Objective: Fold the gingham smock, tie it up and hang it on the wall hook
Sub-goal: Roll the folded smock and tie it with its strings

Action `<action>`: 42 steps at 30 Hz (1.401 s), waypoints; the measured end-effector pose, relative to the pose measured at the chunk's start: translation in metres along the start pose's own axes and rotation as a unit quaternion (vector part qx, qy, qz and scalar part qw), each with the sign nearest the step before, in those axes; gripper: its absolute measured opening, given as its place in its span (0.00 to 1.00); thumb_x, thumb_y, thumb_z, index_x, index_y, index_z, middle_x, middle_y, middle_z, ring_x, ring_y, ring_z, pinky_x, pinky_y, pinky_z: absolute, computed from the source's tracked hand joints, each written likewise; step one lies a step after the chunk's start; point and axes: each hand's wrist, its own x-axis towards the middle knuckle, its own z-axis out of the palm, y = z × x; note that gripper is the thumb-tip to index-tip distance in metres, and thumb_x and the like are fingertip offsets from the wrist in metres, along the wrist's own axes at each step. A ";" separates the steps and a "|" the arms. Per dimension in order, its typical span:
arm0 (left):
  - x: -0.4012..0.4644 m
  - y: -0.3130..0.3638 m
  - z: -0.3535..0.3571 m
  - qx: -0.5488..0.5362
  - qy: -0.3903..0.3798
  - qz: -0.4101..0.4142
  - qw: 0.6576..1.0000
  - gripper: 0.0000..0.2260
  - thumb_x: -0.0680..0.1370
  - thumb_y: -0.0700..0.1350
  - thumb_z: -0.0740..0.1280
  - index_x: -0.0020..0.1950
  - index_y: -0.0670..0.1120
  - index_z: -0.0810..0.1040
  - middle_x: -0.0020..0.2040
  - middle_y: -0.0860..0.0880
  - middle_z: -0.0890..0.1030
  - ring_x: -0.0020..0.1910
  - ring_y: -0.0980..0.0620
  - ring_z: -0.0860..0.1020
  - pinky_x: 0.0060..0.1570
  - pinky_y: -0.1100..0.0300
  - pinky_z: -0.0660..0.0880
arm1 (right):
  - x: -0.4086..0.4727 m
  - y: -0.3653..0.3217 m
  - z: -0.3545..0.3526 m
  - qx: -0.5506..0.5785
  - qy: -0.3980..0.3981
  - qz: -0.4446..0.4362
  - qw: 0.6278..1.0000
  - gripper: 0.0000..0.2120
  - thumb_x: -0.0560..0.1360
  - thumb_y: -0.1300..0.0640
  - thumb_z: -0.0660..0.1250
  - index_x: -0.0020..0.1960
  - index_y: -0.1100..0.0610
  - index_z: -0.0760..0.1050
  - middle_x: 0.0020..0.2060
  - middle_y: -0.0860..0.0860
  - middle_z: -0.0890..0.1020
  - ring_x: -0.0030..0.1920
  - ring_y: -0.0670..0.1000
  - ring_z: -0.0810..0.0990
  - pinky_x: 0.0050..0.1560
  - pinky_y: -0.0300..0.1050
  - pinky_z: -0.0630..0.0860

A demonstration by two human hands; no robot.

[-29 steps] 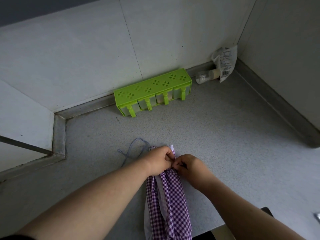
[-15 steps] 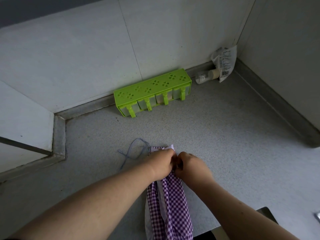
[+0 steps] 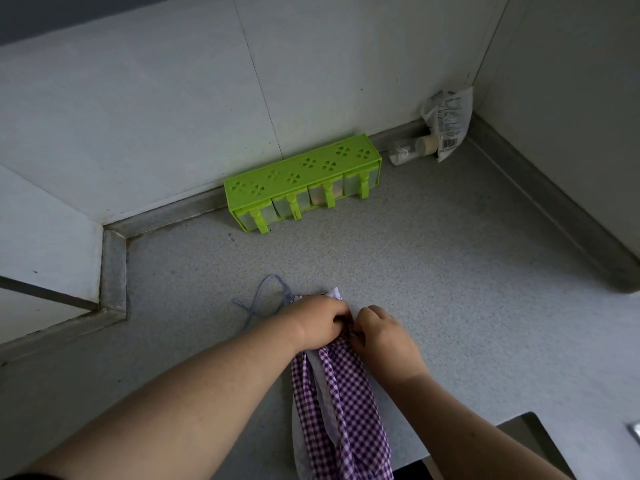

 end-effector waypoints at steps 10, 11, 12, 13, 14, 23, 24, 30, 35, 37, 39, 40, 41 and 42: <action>-0.003 -0.006 0.005 -0.038 0.060 -0.033 0.997 0.04 0.81 0.51 0.64 0.48 0.53 0.76 0.47 0.51 0.82 0.48 0.49 0.81 0.51 0.51 0.78 | -0.003 0.009 -0.007 0.032 -0.026 0.009 0.999 0.07 0.78 0.52 0.71 0.44 0.54 0.78 0.46 0.46 0.74 0.42 0.45 0.75 0.43 0.40 0.76; -0.004 -0.007 0.004 -0.044 0.063 -0.042 0.996 0.05 0.80 0.51 0.65 0.47 0.52 0.75 0.45 0.51 0.82 0.46 0.49 0.80 0.51 0.50 0.79 | -0.003 0.009 -0.007 0.028 -0.029 0.003 0.999 0.06 0.78 0.52 0.71 0.45 0.55 0.79 0.46 0.45 0.74 0.43 0.45 0.75 0.44 0.38 0.75; -0.004 -0.008 0.003 -0.048 0.063 -0.048 0.996 0.05 0.80 0.51 0.66 0.47 0.51 0.76 0.45 0.50 0.82 0.46 0.48 0.81 0.50 0.49 0.79 | -0.004 0.010 -0.007 0.024 -0.032 0.000 0.999 0.07 0.78 0.52 0.71 0.45 0.54 0.80 0.46 0.45 0.75 0.44 0.45 0.74 0.44 0.36 0.73; -0.006 -0.009 0.002 -0.052 0.061 -0.052 0.995 0.05 0.79 0.50 0.66 0.47 0.50 0.76 0.45 0.50 0.82 0.45 0.48 0.81 0.50 0.47 0.79 | -0.006 0.011 -0.007 0.022 -0.032 -0.003 0.999 0.07 0.78 0.50 0.71 0.45 0.53 0.81 0.46 0.44 0.75 0.44 0.44 0.74 0.44 0.35 0.72; -0.007 -0.010 0.001 -0.055 0.059 -0.053 0.995 0.05 0.79 0.50 0.66 0.46 0.50 0.76 0.44 0.49 0.82 0.45 0.48 0.81 0.50 0.47 0.79 | -0.006 0.011 -0.006 0.021 -0.034 -0.004 0.999 0.08 0.78 0.49 0.71 0.45 0.53 0.81 0.45 0.43 0.75 0.44 0.43 0.74 0.44 0.35 0.73; -0.012 -0.013 0.003 -0.064 0.060 -0.052 0.995 0.06 0.81 0.50 0.65 0.45 0.52 0.75 0.46 0.50 0.81 0.46 0.49 0.80 0.48 0.50 0.77 | 0.001 0.011 -0.012 -0.048 -0.114 -0.007 0.992 0.10 0.78 0.47 0.70 0.47 0.54 0.80 0.46 0.45 0.76 0.44 0.45 0.73 0.44 0.32 0.66; -0.012 -0.014 0.003 -0.069 0.061 -0.051 0.994 0.06 0.81 0.50 0.64 0.45 0.53 0.74 0.46 0.51 0.81 0.47 0.50 0.80 0.48 0.51 0.77 | 0.002 0.009 -0.016 -0.026 -0.119 0.025 0.992 0.08 0.78 0.47 0.70 0.47 0.52 0.79 0.46 0.44 0.76 0.44 0.44 0.74 0.42 0.32 0.67; -0.027 -0.031 -0.002 -0.130 0.178 -0.042 0.974 0.08 0.83 0.52 0.64 0.45 0.54 0.77 0.41 0.58 0.80 0.41 0.57 0.79 0.43 0.56 0.75 | 0.014 0.007 -0.040 0.076 -0.056 0.197 0.976 0.04 0.83 0.52 0.61 0.55 0.47 0.75 0.49 0.47 0.79 0.42 0.44 0.79 0.38 0.38 0.75; -0.033 -0.062 -0.005 -0.122 0.195 -0.223 0.947 0.17 0.84 0.50 0.60 0.37 0.44 0.71 0.36 0.45 0.76 0.38 0.45 0.76 0.35 0.54 0.67 | 0.030 -0.031 -0.038 0.056 -0.071 0.082 0.993 0.10 0.83 0.52 0.62 0.61 0.46 0.77 0.59 0.45 0.76 0.53 0.46 0.79 0.55 0.44 0.80; -0.033 -0.074 0.003 -0.159 0.135 -0.255 0.944 0.16 0.85 0.51 0.60 0.41 0.44 0.75 0.42 0.43 0.78 0.41 0.45 0.76 0.37 0.56 0.67 | 0.042 -0.052 -0.032 0.025 -0.112 0.024 0.993 0.13 0.82 0.49 0.63 0.66 0.45 0.76 0.62 0.46 0.74 0.58 0.48 0.77 0.60 0.46 0.78; -0.029 -0.083 0.011 -0.222 0.108 -0.267 0.931 0.17 0.84 0.53 0.60 0.50 0.42 0.79 0.50 0.40 0.82 0.48 0.43 0.80 0.45 0.55 0.74 | 0.051 -0.067 -0.022 -0.036 -0.171 -0.004 0.985 0.18 0.81 0.47 0.64 0.70 0.45 0.74 0.65 0.47 0.73 0.62 0.50 0.76 0.63 0.47 0.76; -0.027 -0.086 0.014 -0.264 0.099 -0.267 0.922 0.17 0.84 0.52 0.59 0.57 0.40 0.81 0.57 0.38 0.83 0.54 0.41 0.81 0.53 0.54 0.77 | 0.053 -0.073 -0.017 -0.067 -0.198 -0.013 0.978 0.20 0.80 0.45 0.65 0.72 0.45 0.72 0.66 0.49 0.72 0.63 0.51 0.75 0.64 0.48 0.75; -0.026 -0.083 0.013 -0.309 0.100 -0.260 0.909 0.17 0.84 0.48 0.59 0.64 0.40 0.81 0.63 0.38 0.82 0.60 0.41 0.81 0.60 0.54 0.76 | 0.054 -0.077 -0.012 -0.089 -0.218 -0.019 0.972 0.22 0.80 0.44 0.65 0.73 0.46 0.71 0.66 0.50 0.72 0.63 0.52 0.75 0.64 0.49 0.75; -0.026 -0.080 0.014 -0.365 0.105 -0.252 0.890 0.16 0.85 0.44 0.59 0.67 0.41 0.80 0.64 0.39 0.82 0.61 0.41 0.81 0.62 0.54 0.75 | 0.054 -0.079 -0.007 -0.103 -0.231 -0.025 0.967 0.23 0.80 0.44 0.64 0.74 0.46 0.71 0.66 0.51 0.73 0.64 0.53 0.75 0.65 0.49 0.75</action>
